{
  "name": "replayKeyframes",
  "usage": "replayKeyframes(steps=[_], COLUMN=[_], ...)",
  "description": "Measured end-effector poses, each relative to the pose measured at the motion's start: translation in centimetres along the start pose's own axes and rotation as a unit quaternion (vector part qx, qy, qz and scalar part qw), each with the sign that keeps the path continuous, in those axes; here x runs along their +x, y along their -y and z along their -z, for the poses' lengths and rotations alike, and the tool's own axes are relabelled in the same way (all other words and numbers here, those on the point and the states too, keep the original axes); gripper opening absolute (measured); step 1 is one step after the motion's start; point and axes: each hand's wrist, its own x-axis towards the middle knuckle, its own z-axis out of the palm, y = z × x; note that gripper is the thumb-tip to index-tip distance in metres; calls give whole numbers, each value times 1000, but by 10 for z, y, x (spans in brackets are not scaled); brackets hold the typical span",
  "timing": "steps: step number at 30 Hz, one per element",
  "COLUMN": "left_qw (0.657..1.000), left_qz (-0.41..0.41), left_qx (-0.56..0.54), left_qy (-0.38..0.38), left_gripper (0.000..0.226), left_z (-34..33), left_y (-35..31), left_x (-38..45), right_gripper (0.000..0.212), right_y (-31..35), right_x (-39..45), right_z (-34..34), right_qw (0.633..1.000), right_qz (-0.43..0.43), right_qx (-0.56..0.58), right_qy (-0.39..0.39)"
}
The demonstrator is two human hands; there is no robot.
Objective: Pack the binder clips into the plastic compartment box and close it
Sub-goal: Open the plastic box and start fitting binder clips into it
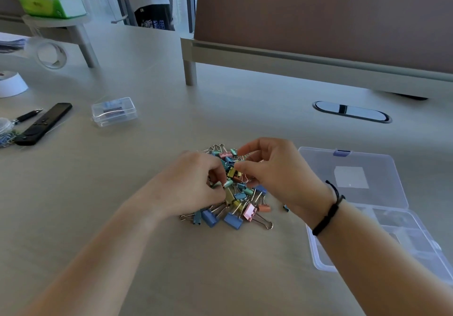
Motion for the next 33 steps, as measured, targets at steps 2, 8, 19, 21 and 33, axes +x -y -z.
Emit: replayKeyframes(steps=[2, 8, 19, 21, 33], left_qw=[998, 911, 991, 991, 997], left_qz=[14, 143, 55, 51, 16], left_qx=[-53, -361, 24, 44, 48], left_qy=[-39, -136, 116, 112, 63], left_gripper=[16, 26, 28, 35, 15], left_z=[2, 13, 13, 14, 5], left_y=[2, 4, 9, 12, 19], left_x=[1, 11, 1, 0, 5], right_gripper=[11, 10, 29, 35, 19], right_y=[-1, 0, -13, -17, -15], right_x=[6, 11, 24, 26, 32], right_z=[-2, 3, -6, -12, -17], right_qw=[999, 938, 913, 905, 926], right_qz=[-20, -157, 72, 76, 90], right_qx=[30, 308, -401, -419, -362], right_qy=[-14, 30, -5, -3, 52])
